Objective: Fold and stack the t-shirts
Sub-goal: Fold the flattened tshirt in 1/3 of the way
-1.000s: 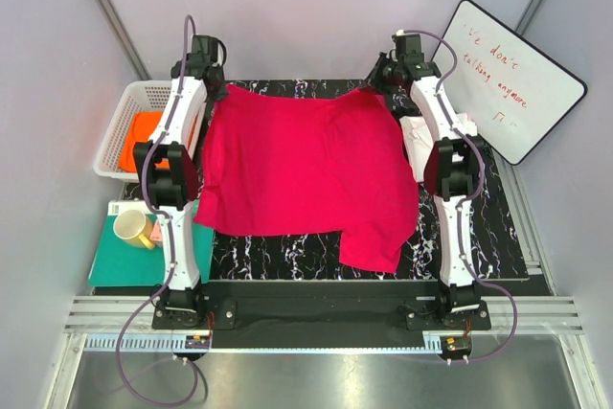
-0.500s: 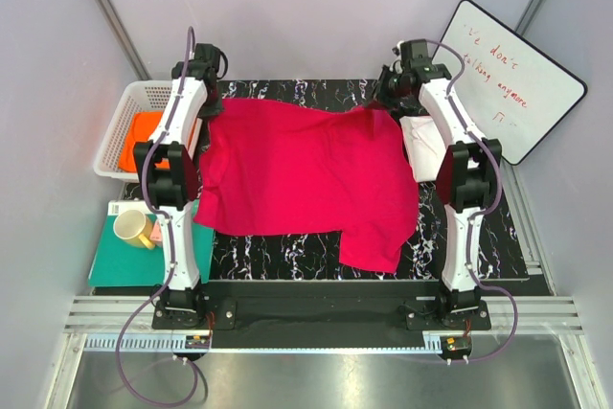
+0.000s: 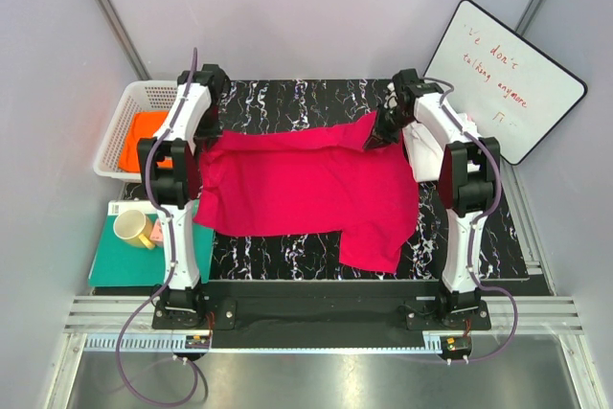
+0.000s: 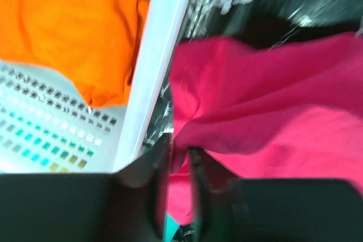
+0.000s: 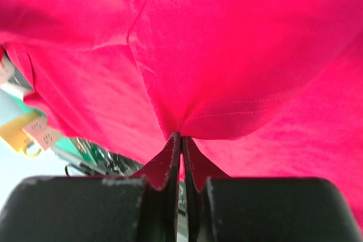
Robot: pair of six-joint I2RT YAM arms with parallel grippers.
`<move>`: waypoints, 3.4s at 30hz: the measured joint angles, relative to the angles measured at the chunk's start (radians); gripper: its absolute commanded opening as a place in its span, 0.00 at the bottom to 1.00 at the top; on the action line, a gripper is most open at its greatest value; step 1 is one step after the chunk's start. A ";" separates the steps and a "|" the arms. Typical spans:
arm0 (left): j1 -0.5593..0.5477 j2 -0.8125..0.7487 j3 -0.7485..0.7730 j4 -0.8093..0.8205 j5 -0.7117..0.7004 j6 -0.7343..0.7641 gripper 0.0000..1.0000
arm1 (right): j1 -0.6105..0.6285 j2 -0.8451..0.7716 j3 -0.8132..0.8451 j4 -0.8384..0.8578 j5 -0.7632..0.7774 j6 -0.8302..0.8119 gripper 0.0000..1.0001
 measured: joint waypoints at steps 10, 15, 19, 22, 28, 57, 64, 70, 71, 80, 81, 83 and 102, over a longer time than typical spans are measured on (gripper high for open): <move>-0.029 -0.003 -0.008 -0.032 0.018 -0.040 0.99 | 0.025 0.099 0.080 -0.130 -0.042 -0.040 0.08; -0.043 -0.018 0.023 -0.024 0.013 -0.036 0.99 | 0.029 0.142 0.101 -0.193 -0.059 -0.062 0.08; -0.082 -0.053 0.019 -0.005 -0.048 -0.010 0.99 | 0.041 0.163 0.135 -0.239 -0.068 -0.084 0.08; -0.134 -0.097 0.014 0.034 -0.061 0.018 0.99 | 0.052 0.177 0.144 -0.277 -0.068 -0.101 0.08; -0.180 -0.123 0.014 0.076 -0.032 0.054 0.99 | 0.060 0.217 0.145 -0.357 -0.066 -0.131 0.17; -0.240 0.081 -0.021 0.102 0.117 0.103 0.96 | -0.013 0.349 0.672 -0.370 0.248 -0.178 1.00; -0.238 0.080 -0.061 0.103 0.116 0.102 0.95 | -0.011 0.490 0.734 -0.327 0.309 -0.178 0.87; -0.238 0.080 -0.099 0.096 0.113 0.092 0.96 | -0.011 0.521 0.739 -0.306 0.352 -0.181 0.18; -0.238 0.080 -0.101 0.093 0.112 0.090 0.96 | -0.011 0.521 0.740 -0.299 0.355 -0.179 0.14; -0.238 0.036 -0.103 0.078 0.091 0.081 0.98 | -0.014 0.521 0.720 -0.267 0.441 -0.177 0.02; -0.238 0.021 -0.103 0.077 0.089 0.077 0.98 | -0.014 0.517 0.714 -0.263 0.450 -0.177 0.02; -0.238 -0.010 -0.101 0.077 0.085 0.070 0.99 | -0.016 0.509 0.698 -0.256 0.465 -0.177 0.02; -0.226 -0.024 -0.067 0.049 0.040 0.071 0.99 | -0.076 0.504 0.700 -0.255 0.528 -0.167 0.02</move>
